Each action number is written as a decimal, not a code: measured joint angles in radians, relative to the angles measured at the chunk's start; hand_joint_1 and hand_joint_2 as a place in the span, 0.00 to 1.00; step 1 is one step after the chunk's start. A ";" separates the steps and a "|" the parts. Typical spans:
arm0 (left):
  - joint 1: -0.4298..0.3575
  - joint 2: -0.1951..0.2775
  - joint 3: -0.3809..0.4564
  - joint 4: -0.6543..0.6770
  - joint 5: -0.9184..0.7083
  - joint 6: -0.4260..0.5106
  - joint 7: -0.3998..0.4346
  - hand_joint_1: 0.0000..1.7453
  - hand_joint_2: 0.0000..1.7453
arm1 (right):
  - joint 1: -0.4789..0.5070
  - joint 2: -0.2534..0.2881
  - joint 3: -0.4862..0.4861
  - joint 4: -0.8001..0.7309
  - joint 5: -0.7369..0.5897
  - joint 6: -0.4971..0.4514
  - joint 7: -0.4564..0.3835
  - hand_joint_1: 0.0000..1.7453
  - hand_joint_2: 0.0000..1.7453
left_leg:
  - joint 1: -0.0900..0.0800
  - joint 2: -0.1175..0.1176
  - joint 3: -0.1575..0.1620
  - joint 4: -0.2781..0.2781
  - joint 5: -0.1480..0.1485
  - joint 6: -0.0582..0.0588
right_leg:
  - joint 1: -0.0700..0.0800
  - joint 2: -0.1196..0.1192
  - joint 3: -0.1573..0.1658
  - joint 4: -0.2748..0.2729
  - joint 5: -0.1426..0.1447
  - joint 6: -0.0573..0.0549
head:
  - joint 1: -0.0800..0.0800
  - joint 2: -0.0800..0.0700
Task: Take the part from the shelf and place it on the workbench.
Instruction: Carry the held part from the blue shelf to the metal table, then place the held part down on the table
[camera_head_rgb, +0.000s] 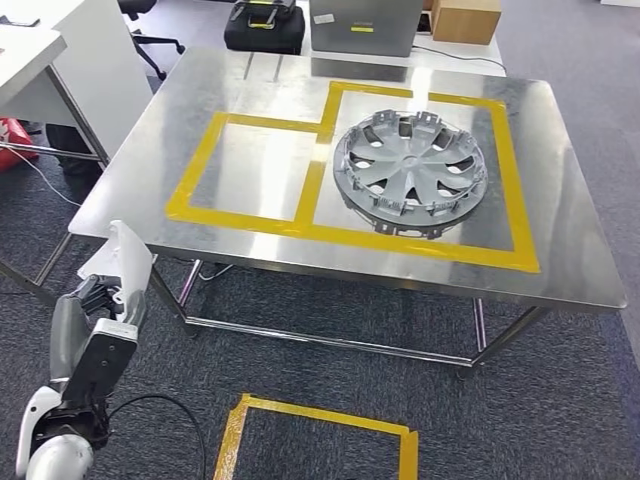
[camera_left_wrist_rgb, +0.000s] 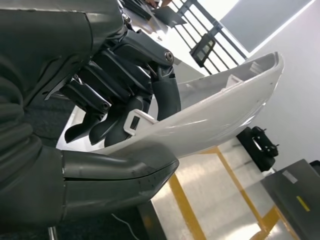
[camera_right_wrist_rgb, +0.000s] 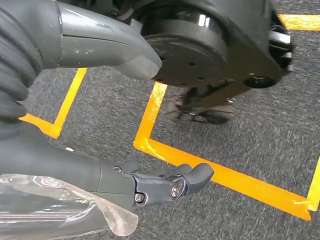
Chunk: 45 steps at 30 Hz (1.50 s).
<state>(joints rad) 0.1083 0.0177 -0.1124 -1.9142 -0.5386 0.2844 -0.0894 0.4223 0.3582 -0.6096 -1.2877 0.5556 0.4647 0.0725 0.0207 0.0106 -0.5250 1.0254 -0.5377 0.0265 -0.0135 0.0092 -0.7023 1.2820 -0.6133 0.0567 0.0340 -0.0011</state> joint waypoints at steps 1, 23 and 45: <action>-0.004 -0.002 0.000 0.005 -0.004 -0.002 0.006 1.00 1.00 | -0.001 0.000 -0.002 0.003 0.003 0.004 0.002 0.00 1.00 | 0.001 0.000 0.012 0.000 -0.009 -0.002 | -0.001 -0.001 0.007 -0.048 0.048 0.001 | 0.000 0.000; -0.083 -0.011 -0.024 0.067 -0.038 -0.009 0.027 1.00 1.00 | -0.037 -0.001 -0.029 0.066 0.045 0.018 -0.027 0.00 1.00 | -0.013 -0.006 -0.067 0.024 0.045 -0.015 | 0.008 0.002 0.210 -0.273 0.032 -0.031 | -0.013 0.000; -0.147 -0.013 -0.053 0.084 -0.052 -0.104 0.030 1.00 1.00 | -0.036 -0.005 -0.034 0.086 0.127 -0.027 -0.029 0.00 1.00 | -0.006 -0.009 -0.138 0.279 -0.113 -0.051 | 0.005 -0.005 0.146 -0.266 0.103 -0.068 | -0.019 0.000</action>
<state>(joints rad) -0.0390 0.0052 -0.1657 -1.8306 -0.5904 0.1802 -0.0595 0.3859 0.3535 -0.6432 -1.2016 0.6827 0.4377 0.0432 0.0146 0.0020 -0.6630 1.3042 -0.6509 -0.0243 -0.0089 0.0042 -0.5559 1.0165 -0.5100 -0.0112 0.0149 -0.0011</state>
